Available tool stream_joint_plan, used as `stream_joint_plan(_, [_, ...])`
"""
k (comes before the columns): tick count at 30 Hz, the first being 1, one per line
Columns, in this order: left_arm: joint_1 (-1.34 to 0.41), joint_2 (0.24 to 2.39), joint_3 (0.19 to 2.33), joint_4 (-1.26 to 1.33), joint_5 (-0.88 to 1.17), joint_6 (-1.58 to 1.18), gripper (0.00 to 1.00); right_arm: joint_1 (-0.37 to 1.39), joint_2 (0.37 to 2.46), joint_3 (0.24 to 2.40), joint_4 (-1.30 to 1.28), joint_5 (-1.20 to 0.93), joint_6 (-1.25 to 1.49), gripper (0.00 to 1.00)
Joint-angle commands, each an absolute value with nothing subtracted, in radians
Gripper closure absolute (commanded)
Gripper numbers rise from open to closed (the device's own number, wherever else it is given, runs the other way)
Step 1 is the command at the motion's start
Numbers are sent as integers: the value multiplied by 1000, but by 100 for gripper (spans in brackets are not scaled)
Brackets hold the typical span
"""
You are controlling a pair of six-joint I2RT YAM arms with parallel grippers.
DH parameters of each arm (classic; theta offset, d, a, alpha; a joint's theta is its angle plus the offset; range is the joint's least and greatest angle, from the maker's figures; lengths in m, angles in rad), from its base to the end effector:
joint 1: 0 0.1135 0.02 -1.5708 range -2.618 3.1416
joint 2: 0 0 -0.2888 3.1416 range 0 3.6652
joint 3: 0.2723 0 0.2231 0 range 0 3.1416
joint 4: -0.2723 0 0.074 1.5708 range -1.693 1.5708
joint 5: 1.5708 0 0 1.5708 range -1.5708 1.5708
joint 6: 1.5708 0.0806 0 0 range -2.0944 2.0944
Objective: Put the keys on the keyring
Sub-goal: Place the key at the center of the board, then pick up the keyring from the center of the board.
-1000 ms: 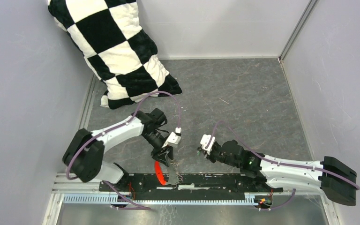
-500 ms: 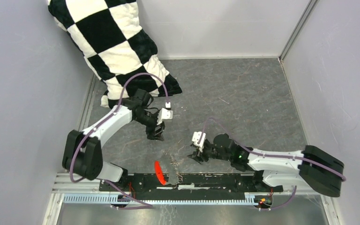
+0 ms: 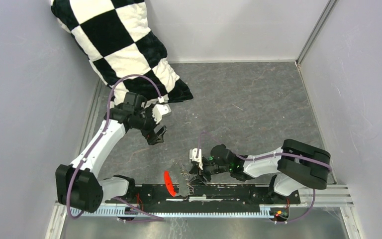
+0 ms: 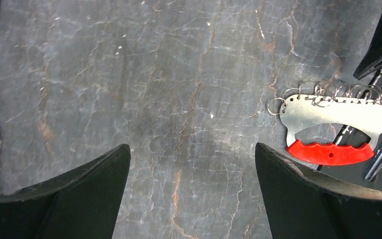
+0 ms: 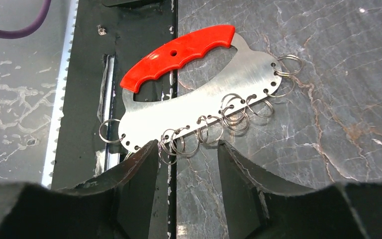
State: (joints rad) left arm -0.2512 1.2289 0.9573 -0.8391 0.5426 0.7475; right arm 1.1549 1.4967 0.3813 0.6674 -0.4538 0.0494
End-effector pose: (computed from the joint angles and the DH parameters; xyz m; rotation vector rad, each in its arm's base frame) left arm 0.1929 -0.0925 0.2576 1.3503 2.1327 -0.5343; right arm 0.0804 0.2695 0.1715 -1.4063 1.6801 1.1849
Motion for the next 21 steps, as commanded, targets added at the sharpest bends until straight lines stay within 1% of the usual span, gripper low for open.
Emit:
stream_joint_plan(1, [-238,1123,950,-801,469,624,0,1160,1548,422,747,-485,80,47])
stream_joint_plan(3, [-238,1094,945,-787,457,600,0,1159,1575,433,767,-481,91,47])
stream_joint_plan(10, [-235,1041,917,-736,435,536,0,1143,1628,485,720,-446,70,50])
stream_joint_plan(17, [-232,1032,899,-733,391,541,0,1143,1657,501,717,-483,99,59])
stream_joint_plan(21, [-233,1025,907,-735,408,533,0,1142,1652,490,679,-463,93,57])
